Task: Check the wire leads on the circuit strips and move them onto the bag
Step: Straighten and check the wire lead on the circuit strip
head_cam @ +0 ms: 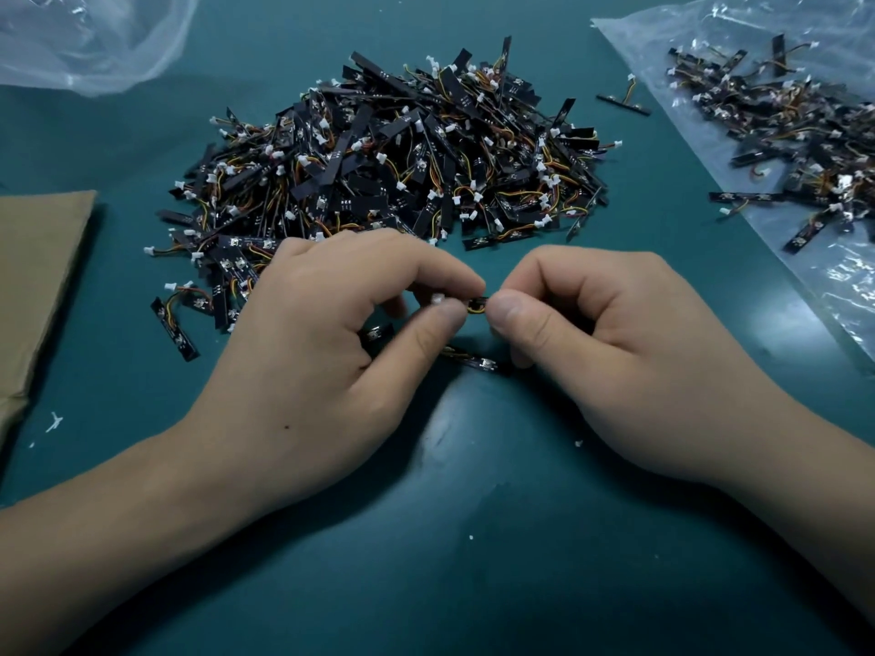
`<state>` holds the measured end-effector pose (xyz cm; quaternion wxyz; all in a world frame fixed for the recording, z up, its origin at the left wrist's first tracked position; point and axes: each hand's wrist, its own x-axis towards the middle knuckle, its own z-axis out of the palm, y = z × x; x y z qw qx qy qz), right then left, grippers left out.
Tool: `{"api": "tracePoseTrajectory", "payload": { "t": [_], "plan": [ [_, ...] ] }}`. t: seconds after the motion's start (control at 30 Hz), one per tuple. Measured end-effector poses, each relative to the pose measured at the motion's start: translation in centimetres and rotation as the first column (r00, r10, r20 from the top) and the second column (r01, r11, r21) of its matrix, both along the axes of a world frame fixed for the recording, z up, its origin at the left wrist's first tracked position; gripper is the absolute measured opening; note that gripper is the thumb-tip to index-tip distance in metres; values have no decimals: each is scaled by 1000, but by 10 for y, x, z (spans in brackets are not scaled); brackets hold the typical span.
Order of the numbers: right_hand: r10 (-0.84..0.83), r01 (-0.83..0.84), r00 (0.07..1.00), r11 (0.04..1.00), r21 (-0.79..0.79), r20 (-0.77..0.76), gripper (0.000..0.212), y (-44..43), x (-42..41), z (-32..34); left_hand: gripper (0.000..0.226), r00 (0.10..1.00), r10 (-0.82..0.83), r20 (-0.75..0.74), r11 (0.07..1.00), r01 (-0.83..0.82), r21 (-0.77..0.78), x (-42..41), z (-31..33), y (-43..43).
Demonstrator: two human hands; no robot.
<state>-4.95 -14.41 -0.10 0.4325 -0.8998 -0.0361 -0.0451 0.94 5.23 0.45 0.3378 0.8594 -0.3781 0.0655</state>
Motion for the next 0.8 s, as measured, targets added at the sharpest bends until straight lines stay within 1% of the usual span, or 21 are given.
{"api": "tracePoseTrajectory", "payload": {
  "t": [0.1, 0.2, 0.27, 0.33, 0.43, 0.53, 0.63, 0.67, 0.73, 0.77, 0.8],
  "plan": [
    [16, -16, 1000, 1000, 2, 1, 24, 0, -1, 0, 14, 1000, -2, -16, 999, 2, -34, -1, -2, 0],
    [11, -11, 1000, 999, -46, -10, 23, 2, -1, 0, 14, 1000, -17, -11, 998, 16, -61, 1, -3, 2],
    [-15, 15, 1000, 998, -63, 4, 25, 4, 0, 0, 15, 997, -34, 64, 998, 37, -45, 3, -4, 3],
    [-45, 45, 999, 999, -27, 16, 28, 5, 1, 1, 17, 988, -53, 148, 997, 60, -43, 4, -5, 4],
    [-73, 73, 997, 996, 48, 9, 32, 4, 2, 1, 16, 983, -60, 173, 995, 72, -67, 5, -7, 4],
    [-86, 83, 996, 991, 106, 22, 31, 2, 2, -1, 11, 990, -74, 118, 993, 85, -88, 6, -9, 5],
    [-65, 60, 997, 994, 91, 52, 29, 1, 2, -2, 14, 989, -141, 48, 979, 146, -141, 8, -13, 7],
    [-45, 40, 997, 996, 86, 61, 28, 1, 1, -3, 15, 987, -162, 7, 969, 160, -188, 8, -16, 8],
    [-14, 6, 996, 996, 88, 84, 24, 1, -1, -3, 16, 977, -180, -114, 940, 136, -313, 10, -21, 8],
    [-11, 2, 994, 996, 91, 105, 23, 1, -2, -3, 17, 972, -178, -154, 928, 114, -356, 10, -23, 7],
    [-15, 3, 992, 995, 95, 128, 23, 1, -2, -3, 18, 971, -176, -163, 919, 102, -381, 10, -25, 7]
  ]
}}
